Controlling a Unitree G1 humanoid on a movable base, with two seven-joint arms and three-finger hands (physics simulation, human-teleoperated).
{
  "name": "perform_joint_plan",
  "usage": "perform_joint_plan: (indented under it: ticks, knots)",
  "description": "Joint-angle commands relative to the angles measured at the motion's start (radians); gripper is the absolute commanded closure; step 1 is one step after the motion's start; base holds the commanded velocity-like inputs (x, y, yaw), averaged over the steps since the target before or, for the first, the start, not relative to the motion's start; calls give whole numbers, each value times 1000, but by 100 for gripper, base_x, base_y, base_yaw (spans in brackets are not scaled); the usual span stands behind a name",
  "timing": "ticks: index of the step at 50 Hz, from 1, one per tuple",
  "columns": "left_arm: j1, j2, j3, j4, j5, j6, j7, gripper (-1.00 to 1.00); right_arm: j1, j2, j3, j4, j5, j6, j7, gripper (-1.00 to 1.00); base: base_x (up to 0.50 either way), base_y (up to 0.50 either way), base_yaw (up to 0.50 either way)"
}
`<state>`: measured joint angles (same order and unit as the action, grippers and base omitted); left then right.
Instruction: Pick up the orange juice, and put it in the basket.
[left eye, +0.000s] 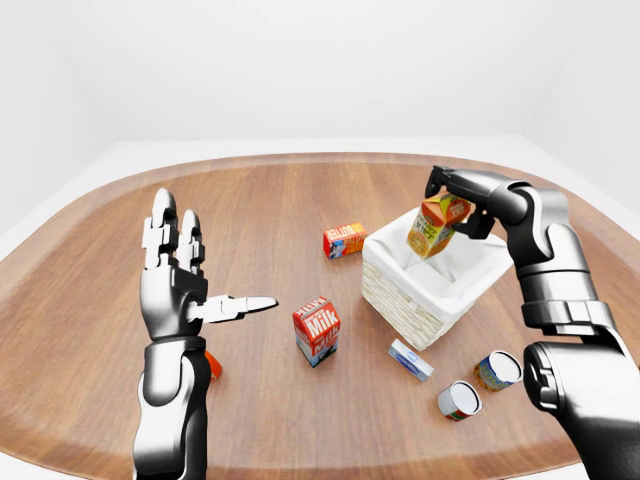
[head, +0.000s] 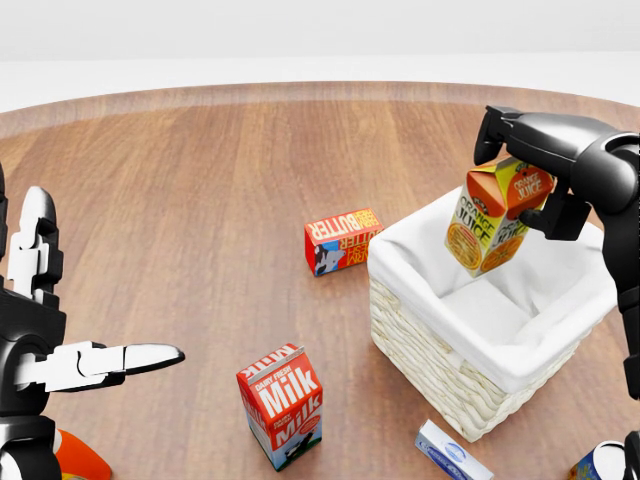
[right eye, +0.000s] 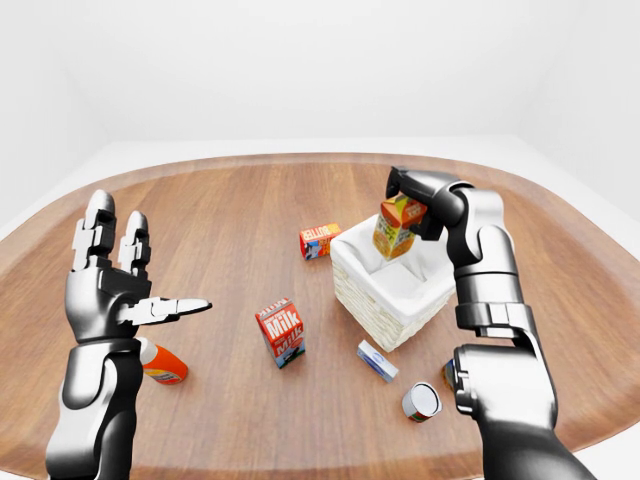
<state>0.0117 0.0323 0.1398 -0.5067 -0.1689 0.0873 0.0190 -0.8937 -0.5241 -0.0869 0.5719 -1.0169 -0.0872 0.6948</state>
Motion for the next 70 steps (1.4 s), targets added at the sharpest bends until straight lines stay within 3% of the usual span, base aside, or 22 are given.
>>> perform_joint_plan:
  ticks: [1,5,19,28,70]
  knots:
    - [1,-1,-1,-4,0,0,1,-100,-10,-5,-5,48,-81,0,-59,100,0,0,0]
    - [1,0,-1,-4,0,0,1,-100,-47,-14,6,120,-111,0,-144,100,0,0,0]
    - [-1,0,-1,1,0,0,0,-100,-113,-25,23,288,-128,0,-302,100,0,0,0]
    - [-3,1,0,5,0,0,-1,-100,-79,-15,24,268,-114,0,-297,100,0,0,0]
    - [-1,0,0,-3,-1,0,1,-100,-83,19,69,459,-140,0,-496,100,0,0,0]
